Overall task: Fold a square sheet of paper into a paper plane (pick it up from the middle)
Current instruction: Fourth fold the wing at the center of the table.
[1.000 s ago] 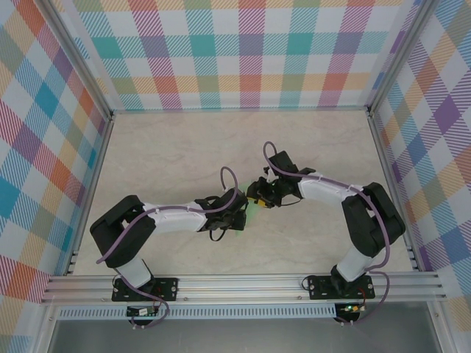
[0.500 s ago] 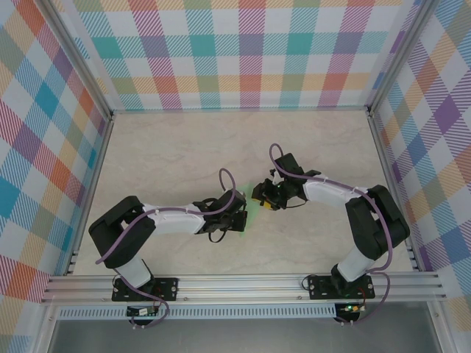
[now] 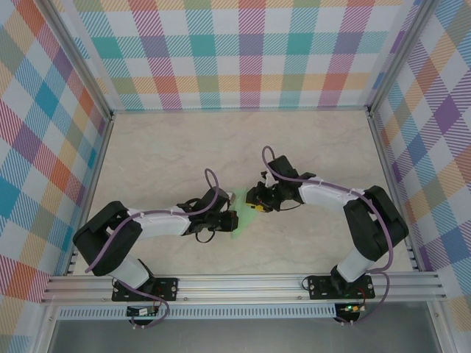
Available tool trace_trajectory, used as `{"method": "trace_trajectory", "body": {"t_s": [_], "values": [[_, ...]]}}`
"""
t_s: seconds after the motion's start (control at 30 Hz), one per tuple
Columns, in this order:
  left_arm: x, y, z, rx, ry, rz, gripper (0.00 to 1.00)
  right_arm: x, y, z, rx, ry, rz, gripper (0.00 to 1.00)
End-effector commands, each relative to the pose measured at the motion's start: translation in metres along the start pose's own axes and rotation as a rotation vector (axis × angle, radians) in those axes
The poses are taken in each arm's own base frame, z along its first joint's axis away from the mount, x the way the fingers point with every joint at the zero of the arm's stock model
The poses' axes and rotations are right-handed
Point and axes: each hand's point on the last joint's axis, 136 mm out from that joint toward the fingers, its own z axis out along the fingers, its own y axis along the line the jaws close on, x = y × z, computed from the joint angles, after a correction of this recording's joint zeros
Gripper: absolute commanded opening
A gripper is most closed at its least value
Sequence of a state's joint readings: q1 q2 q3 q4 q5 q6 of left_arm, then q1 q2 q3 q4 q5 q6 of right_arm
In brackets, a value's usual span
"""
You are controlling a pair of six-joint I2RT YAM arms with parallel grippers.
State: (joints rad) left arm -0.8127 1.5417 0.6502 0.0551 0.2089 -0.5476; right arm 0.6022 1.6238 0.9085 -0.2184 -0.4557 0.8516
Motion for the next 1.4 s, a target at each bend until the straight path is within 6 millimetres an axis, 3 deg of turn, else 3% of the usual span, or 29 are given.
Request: {"method": "trace_trajectory", "body": {"t_s": [0.0,0.37,0.9,1.1,1.37], "values": [[0.013,-0.005,0.0,0.052,0.059,0.028,0.0,0.007,0.009,0.003,-0.036,0.014,-0.021,0.29],[0.025,0.008,0.015,0.047,0.082,-0.045,0.01,0.009,0.016,0.019,-0.058,0.033,0.001,0.2],[0.041,0.023,0.01,0.007,0.12,-0.097,0.02,0.004,0.023,0.039,-0.067,0.062,0.009,0.18],[0.033,0.02,0.005,-0.004,0.1,-0.097,0.06,0.003,0.016,0.043,-0.033,0.062,0.022,0.18],[0.014,0.001,-0.007,0.046,0.042,-0.1,0.16,0.007,0.012,0.043,-0.029,0.074,0.025,0.18]]}}
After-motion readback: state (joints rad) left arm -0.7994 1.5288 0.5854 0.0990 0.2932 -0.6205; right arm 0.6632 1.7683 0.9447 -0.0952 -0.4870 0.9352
